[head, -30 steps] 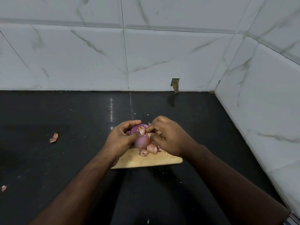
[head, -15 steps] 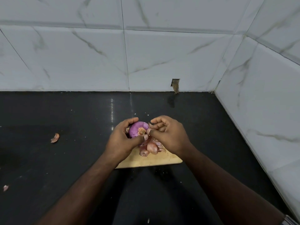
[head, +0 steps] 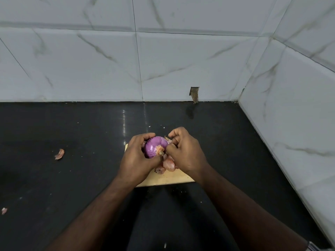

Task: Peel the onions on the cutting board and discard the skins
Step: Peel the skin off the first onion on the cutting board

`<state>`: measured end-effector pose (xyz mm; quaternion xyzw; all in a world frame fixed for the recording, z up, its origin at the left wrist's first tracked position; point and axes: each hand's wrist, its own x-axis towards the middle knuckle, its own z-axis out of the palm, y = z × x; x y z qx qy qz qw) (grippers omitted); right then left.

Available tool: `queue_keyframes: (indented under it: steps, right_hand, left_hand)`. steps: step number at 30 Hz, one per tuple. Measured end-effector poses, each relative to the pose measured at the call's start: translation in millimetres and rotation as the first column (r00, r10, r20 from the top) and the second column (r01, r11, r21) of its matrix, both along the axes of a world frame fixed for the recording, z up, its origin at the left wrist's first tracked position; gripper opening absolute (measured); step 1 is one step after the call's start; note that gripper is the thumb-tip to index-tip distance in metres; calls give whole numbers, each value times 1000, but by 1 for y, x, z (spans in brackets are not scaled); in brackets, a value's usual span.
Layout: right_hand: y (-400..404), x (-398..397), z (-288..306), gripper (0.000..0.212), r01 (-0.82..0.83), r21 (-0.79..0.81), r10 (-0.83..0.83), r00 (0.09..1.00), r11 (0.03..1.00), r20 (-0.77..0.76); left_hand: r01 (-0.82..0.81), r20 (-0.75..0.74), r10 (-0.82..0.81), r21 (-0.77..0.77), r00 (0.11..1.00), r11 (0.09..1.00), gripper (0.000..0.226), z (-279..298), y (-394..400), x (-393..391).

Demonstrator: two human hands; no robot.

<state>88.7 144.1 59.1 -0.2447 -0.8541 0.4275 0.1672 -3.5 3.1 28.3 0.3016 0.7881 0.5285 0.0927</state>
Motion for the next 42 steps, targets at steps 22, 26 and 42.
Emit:
queue_keyframes:
  steps: [22, 26, 42]
  right_hand:
    - [31, 0, 9, 17, -162, -361, 136, 986, 919, -96]
    - [32, 1, 5, 15, -110, -373, 84, 993, 921, -85]
    - [37, 5, 0, 35, -245, 46, 235, 960, 968, 155]
  left_hand:
    - [142, 372, -169, 100, 913, 985, 60, 10, -6, 1]
    - [213, 373, -222, 66, 901, 975, 64, 14, -9, -2]
    - [109, 577, -210, 204, 790, 973, 57, 14, -11, 0]
